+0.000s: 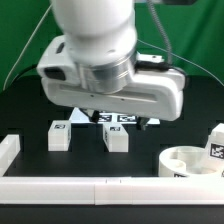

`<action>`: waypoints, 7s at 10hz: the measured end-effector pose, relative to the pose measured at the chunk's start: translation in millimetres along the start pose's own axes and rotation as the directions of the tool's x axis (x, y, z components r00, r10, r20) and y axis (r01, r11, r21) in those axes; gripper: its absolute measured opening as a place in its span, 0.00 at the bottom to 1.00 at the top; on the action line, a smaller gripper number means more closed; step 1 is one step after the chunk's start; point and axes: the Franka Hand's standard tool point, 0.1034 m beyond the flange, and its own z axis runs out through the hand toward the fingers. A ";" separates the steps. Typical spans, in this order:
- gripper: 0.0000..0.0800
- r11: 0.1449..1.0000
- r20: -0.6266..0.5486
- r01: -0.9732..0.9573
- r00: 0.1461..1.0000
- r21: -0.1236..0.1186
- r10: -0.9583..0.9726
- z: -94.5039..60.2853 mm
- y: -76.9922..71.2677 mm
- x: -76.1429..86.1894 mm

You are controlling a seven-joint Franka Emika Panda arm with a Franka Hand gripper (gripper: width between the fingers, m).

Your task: Assemble stool

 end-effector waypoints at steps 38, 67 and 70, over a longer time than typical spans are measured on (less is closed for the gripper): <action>0.40 0.982 0.368 0.185 0.916 -0.032 -0.160 84.5 10.1 -26.7; 0.40 0.794 -0.735 0.379 0.325 -0.475 -0.595 -49.2 -109.6 -1.8; 0.40 0.755 -0.708 0.393 0.290 -0.525 -0.643 -34.5 -124.7 -0.6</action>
Offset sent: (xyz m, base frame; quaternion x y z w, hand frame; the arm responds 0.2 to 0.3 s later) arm 0.0150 0.0375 -0.0130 -0.0063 0.0208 -0.3062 0.9517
